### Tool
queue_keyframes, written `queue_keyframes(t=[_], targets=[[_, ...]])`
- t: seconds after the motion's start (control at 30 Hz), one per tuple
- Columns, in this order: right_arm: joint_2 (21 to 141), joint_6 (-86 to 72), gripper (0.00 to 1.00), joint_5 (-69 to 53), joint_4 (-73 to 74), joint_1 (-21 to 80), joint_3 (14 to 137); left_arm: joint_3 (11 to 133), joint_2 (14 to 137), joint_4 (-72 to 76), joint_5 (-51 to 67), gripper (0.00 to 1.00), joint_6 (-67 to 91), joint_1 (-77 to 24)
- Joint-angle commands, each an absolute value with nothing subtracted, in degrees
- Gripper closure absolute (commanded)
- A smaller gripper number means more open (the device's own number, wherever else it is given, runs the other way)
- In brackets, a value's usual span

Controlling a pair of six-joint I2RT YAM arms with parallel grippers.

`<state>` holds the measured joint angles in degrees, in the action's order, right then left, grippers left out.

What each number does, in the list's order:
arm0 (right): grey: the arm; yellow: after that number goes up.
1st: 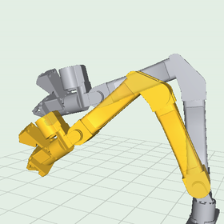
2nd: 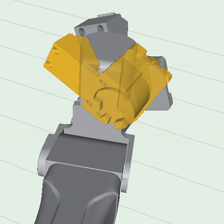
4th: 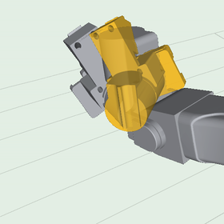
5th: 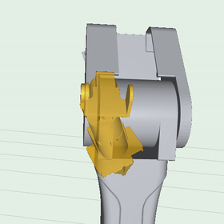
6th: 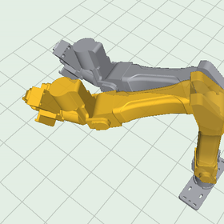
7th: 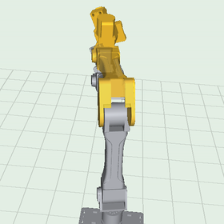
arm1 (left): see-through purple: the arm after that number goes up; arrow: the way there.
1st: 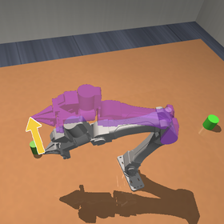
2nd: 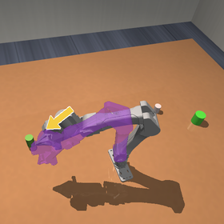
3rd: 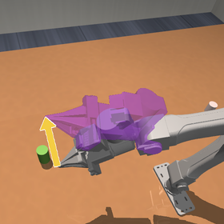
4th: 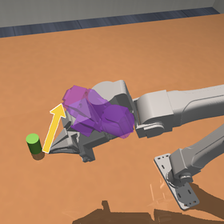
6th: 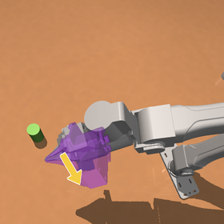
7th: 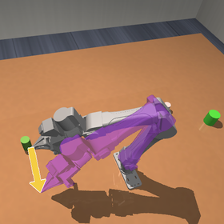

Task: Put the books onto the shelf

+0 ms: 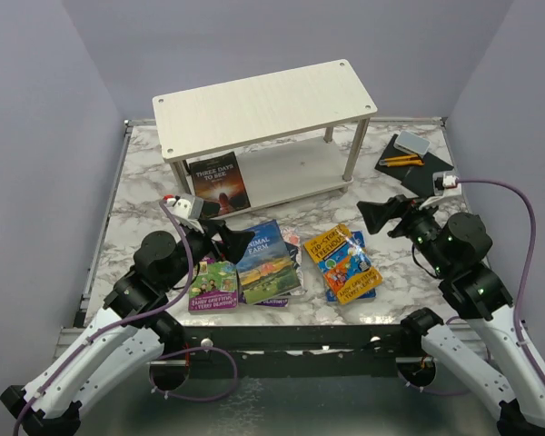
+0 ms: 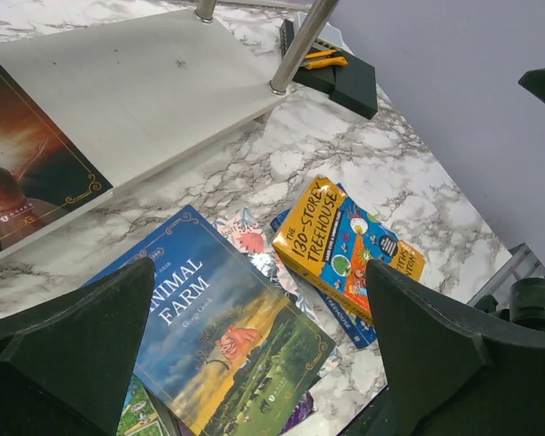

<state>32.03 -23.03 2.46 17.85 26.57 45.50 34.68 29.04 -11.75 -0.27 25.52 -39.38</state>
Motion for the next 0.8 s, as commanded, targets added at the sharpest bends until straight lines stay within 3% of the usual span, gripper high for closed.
queue_keyframes(t=[0.0, 0.4, 0.77], targets=[[32.61, -21.81, 0.0, 4.24, 20.18, 26.78, 47.82, 34.75, 29.28, -11.14, 0.88, 0.01, 26.42, -39.4], [37.76, -20.17, 0.0, -7.24, 18.97, 26.78, 46.5, 33.3, 30.43, -11.95, 0.38, 0.01, 33.52, -39.43], [48.04, -23.19, 0.04, -16.5, 14.63, 26.89, 42.91, 33.21, 37.23, -22.73, -10.99, 0.01, 43.75, -39.44]])
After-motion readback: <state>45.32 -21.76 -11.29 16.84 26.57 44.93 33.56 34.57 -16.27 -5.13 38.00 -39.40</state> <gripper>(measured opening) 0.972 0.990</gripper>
